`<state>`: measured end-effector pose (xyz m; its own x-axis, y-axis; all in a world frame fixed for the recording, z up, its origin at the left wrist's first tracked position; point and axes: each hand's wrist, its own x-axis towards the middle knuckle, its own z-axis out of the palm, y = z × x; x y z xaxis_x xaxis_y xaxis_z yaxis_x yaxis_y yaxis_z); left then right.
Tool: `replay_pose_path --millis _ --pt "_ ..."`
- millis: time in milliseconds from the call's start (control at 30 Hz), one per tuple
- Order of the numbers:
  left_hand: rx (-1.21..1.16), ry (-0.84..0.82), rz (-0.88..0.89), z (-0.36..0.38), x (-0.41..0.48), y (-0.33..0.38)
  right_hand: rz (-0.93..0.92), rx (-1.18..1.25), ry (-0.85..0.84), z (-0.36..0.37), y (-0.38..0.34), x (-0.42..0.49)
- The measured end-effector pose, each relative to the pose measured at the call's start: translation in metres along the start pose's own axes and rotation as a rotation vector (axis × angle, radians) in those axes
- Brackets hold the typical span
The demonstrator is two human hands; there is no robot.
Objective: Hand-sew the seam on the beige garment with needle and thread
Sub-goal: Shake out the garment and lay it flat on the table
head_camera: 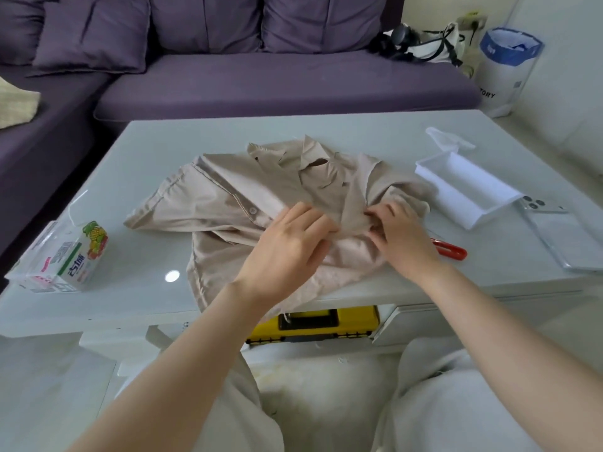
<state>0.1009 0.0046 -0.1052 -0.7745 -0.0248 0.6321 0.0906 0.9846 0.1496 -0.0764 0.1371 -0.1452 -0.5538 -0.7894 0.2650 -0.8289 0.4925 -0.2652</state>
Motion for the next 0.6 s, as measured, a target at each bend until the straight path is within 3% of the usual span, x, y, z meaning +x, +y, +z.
replay_pose_path --millis 133,300,467,600 --pt "0.007 -0.073 0.037 0.000 -0.008 0.007 0.171 0.122 0.036 -0.005 0.020 0.002" --pt "0.197 -0.654 -0.182 0.004 -0.019 0.005 0.222 0.064 0.037 -0.009 0.022 -0.002" --pt "0.209 -0.731 -0.222 0.010 -0.028 0.004 -0.007 -0.130 0.076 -0.015 -0.003 -0.012" --pt "0.060 -0.756 -0.289 0.007 -0.029 -0.001 -0.228 -0.093 0.080 -0.009 -0.028 -0.019"
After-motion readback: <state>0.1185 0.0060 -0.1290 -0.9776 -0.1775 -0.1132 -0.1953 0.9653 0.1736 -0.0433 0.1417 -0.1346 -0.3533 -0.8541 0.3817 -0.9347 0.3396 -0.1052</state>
